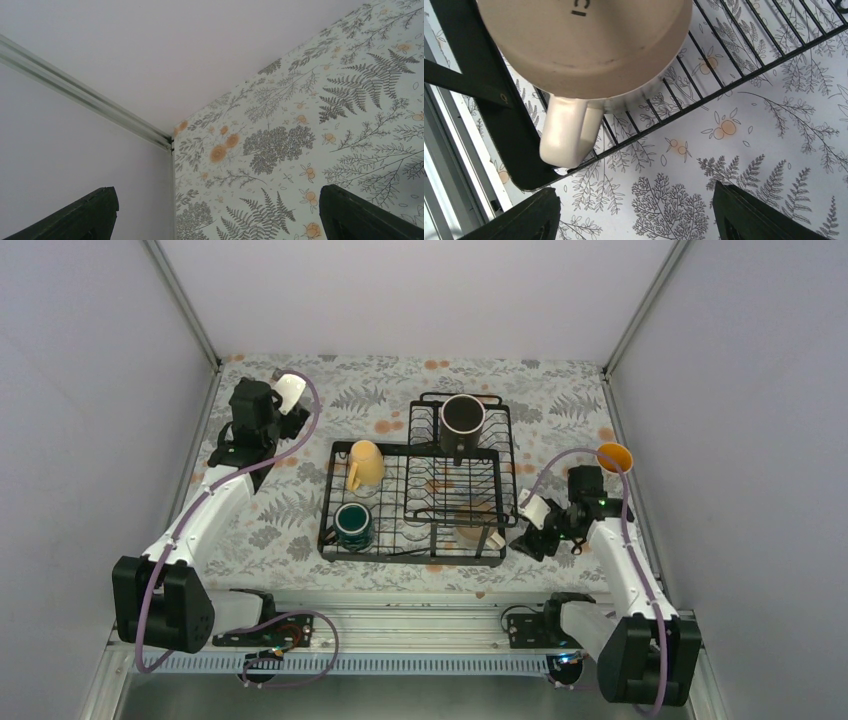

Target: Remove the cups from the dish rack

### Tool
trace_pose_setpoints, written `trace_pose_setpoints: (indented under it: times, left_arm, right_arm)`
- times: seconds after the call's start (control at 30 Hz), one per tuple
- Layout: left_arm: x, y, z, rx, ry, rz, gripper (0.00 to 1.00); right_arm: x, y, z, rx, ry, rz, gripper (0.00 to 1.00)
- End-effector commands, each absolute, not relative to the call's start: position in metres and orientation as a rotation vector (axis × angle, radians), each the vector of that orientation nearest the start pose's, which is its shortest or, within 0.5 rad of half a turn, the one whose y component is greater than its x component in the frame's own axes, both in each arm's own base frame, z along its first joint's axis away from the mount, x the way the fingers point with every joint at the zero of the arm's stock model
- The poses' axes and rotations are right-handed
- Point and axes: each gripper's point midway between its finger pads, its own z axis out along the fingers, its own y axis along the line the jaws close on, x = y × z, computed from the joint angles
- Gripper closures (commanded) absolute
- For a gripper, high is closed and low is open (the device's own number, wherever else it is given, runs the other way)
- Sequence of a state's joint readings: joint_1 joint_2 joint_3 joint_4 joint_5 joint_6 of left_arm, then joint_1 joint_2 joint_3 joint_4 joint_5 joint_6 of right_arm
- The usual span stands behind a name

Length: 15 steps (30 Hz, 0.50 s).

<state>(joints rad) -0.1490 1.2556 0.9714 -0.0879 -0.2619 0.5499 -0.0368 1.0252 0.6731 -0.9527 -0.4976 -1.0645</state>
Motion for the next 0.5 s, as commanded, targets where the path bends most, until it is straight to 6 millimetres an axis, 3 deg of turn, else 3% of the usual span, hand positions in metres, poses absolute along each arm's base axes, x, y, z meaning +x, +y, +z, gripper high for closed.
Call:
trace_pose_setpoints:
  times: [0.0,0.23,0.3,0.47]
  left_arm:
    - [0.419,-0.016,0.282,0.479,1.872,0.537,0.00]
    - [0.417,-0.013,0.282,0.479,1.873,0.562,0.00]
    - [0.416,-0.013,0.281,0.480,1.871,0.562,0.00]
    - [0.416,-0.012,0.279,0.476,1.876,0.571,0.00]
  right_arm:
    - [0.192,0.088,0.098,-1.392,2.134,0.437,0.20]
    - [0.185,0.075,0.093,-1.426,2.114,0.365,0.19]
    - [0.174,0.076,0.096,-1.482,2.040,0.394,0.21]
    - [0.174,0.069,0.100,-1.463,1.986,0.297,0.20]
